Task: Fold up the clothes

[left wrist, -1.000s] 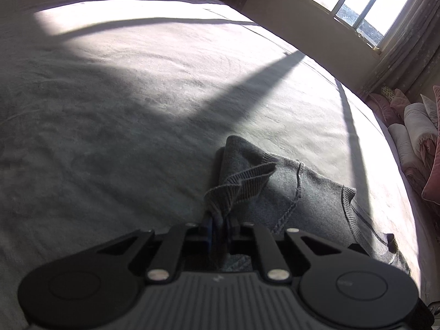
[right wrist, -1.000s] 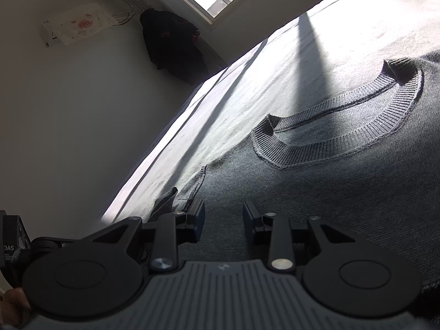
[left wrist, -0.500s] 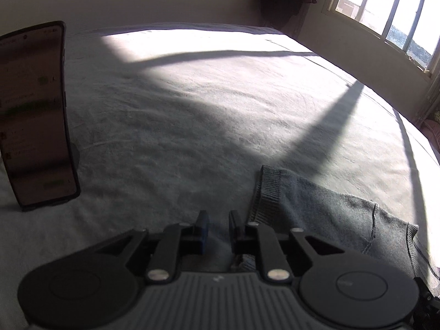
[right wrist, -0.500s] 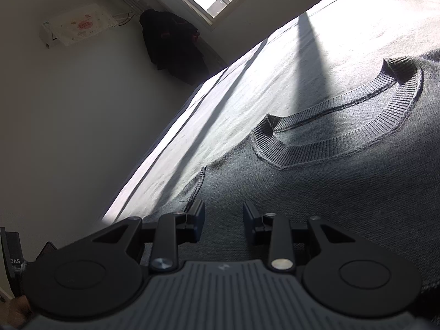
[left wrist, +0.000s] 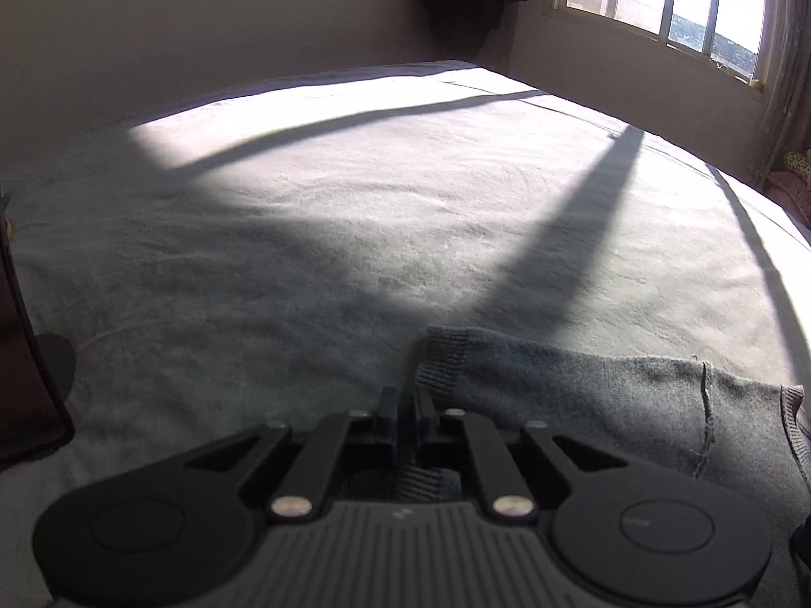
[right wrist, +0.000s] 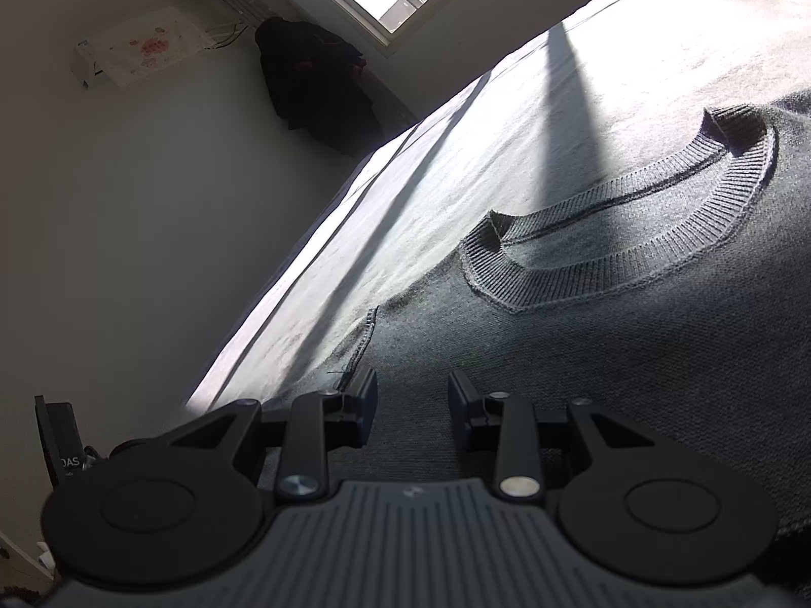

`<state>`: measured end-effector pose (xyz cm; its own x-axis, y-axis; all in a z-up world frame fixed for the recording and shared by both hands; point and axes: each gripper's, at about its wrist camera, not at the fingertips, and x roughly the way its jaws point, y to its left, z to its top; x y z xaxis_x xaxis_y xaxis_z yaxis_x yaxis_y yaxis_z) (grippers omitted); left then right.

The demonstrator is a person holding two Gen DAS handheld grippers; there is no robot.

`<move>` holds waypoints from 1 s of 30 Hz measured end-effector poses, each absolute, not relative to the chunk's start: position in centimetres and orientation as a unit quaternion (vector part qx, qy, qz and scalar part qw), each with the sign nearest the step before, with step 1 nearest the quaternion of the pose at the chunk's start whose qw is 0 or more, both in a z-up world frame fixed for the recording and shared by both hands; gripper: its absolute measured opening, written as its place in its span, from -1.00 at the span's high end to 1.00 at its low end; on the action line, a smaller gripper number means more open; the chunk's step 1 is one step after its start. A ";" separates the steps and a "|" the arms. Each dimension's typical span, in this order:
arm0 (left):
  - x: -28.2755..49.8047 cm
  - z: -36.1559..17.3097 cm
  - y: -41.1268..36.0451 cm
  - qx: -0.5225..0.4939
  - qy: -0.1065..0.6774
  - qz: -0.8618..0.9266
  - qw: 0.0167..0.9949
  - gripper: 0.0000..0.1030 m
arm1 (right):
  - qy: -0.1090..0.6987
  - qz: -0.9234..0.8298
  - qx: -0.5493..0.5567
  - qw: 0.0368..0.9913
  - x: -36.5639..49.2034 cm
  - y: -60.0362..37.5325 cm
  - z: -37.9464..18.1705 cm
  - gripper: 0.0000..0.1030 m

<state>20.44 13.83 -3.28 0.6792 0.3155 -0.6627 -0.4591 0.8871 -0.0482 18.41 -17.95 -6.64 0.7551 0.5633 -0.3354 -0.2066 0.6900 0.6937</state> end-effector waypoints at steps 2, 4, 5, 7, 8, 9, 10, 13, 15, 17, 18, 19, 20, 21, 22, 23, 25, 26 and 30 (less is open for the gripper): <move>20.6 -2.4 13.4 -0.134 0.338 0.202 0.909 0.48 | 0.274 0.213 0.328 0.879 18.4 -18.1 -6.5 0.30; 20.7 -1.6 12.2 -0.164 0.337 0.171 0.911 0.41 | 0.275 0.203 0.325 0.882 18.4 -18.3 -6.2 0.30; 20.8 -1.3 10.8 -0.172 0.337 0.151 0.913 0.41 | 0.276 0.195 0.321 0.885 18.4 -18.4 -5.9 0.30; 21.2 -1.0 7.9 -0.180 0.343 0.111 0.915 0.36 | 0.274 0.174 0.308 0.894 18.2 -18.8 -5.1 0.29; 21.4 -1.1 6.5 -0.185 0.345 0.089 0.916 0.34 | 0.274 0.164 0.302 0.898 18.1 -19.0 -4.7 0.29; 21.8 -1.3 5.2 -0.189 0.348 0.071 0.916 0.31 | 0.275 0.151 0.294 0.903 18.0 -19.3 -4.3 0.29; 22.1 -1.6 4.0 -0.193 0.350 0.053 0.915 0.30 | 0.277 0.134 0.281 0.909 17.9 -19.5 -4.0 0.28; 23.6 -3.1 1.2 -0.188 0.357 0.015 0.915 0.30 | 0.284 0.071 0.224 0.929 17.8 -20.3 -3.3 0.26; 24.3 -3.9 0.2 -0.158 0.358 0.010 0.920 0.30 | 0.288 0.018 0.178 0.941 17.8 -21.0 -3.3 0.26; 24.7 -4.3 -0.3 -0.116 0.336 0.004 0.935 0.30 | 0.293 -0.029 0.146 0.944 17.8 -22.2 -3.8 0.26; 24.9 -4.5 -0.3 -0.094 0.322 0.000 0.942 0.30 | 0.294 -0.043 0.134 0.945 17.9 -22.8 -4.1 0.26; 25.2 -4.9 -0.2 -0.077 0.314 0.002 0.946 0.30 | 0.294 -0.055 0.123 0.946 17.9 -23.4 -4.5 0.27; 25.5 -5.2 -0.1 -0.059 0.307 0.004 0.950 0.30 | 0.294 -0.066 0.116 0.946 17.9 -23.9 -4.7 0.32; 25.9 -5.6 0.1 -0.043 0.303 0.008 0.952 0.28 | 0.295 -0.072 0.115 0.946 18.0 -24.5 -5.0 0.45; 26.1 -5.5 0.5 -0.047 0.305 0.004 0.951 0.28 | 0.296 -0.076 0.116 0.945 18.1 -25.1 -5.2 0.47; 26.4 -5.5 0.9 -0.050 0.306 0.001 0.951 0.27 | 0.297 -0.071 0.129 0.943 18.2 -25.9 -5.4 0.47; 26.5 -5.0 1.4 -0.040 0.315 -0.013 0.948 0.27 | 0.298 -0.063 0.146 0.941 18.9 -26.8 -5.5 0.47; 26.0 -4.9 1.7 -0.028 0.318 -0.016 0.948 0.27 | 0.299 -0.061 0.148 0.941 19.4 -27.1 -5.6 0.47; 23.4 -4.3 3.4 0.005 0.329 -0.032 0.944 0.20 | 0.303 -0.044 0.143 0.941 22.9 -27.4 -5.4 0.47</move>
<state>23.41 3.35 -4.33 0.7820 -0.0565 -0.6207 0.0633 0.9979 -0.0111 22.90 -27.40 -5.36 0.8128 0.0041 -0.5826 0.1692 0.9552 0.2428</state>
